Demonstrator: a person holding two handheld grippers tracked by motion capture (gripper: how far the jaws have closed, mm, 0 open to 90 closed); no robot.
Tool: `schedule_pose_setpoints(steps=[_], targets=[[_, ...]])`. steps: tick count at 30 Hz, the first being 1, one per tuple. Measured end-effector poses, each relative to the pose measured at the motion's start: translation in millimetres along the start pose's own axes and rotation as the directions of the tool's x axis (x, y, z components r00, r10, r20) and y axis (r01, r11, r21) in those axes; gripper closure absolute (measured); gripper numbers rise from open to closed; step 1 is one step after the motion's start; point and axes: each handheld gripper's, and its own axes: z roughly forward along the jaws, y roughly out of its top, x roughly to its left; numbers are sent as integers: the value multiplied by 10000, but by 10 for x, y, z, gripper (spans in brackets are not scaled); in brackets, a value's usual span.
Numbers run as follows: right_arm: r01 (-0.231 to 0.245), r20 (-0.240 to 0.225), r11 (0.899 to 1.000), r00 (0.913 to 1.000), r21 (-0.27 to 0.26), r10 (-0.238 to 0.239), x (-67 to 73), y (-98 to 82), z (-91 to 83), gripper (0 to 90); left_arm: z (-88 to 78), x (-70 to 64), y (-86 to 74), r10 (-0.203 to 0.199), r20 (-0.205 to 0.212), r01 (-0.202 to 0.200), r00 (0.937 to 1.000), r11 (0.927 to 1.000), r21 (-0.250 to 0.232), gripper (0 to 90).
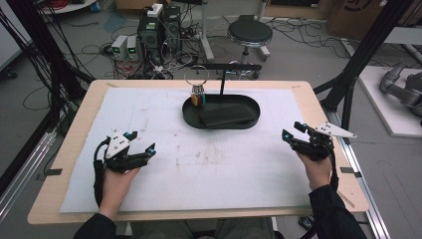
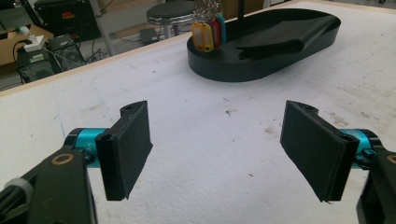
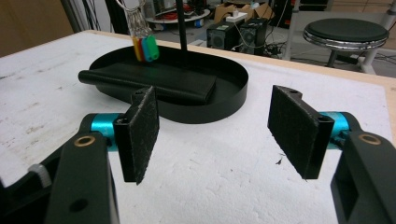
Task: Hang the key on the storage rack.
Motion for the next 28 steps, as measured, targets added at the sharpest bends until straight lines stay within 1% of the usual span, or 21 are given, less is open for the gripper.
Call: schedule_pose_setpoints(steps=[9,11,22,28], targets=[[20,-20,10000,10000,39,-20,4,-2,-2,341,5,8,-6,0,-96,1,10000,10000,25,244],[71,-27,10000,10000,14,-71,1,-2,-4,341,6,10,-4,16,-86,-16,10000,10000,25,244],[35,-17,10000,10000,67,-35,1,-7,-26,337,20,18,6,49,-83,-49,10000,10000,18,244],[23,-7,9998,10000,193,-22,-13,-18,-26,326,27,31,27,32,-48,-33,10000,9999,-104,244]])
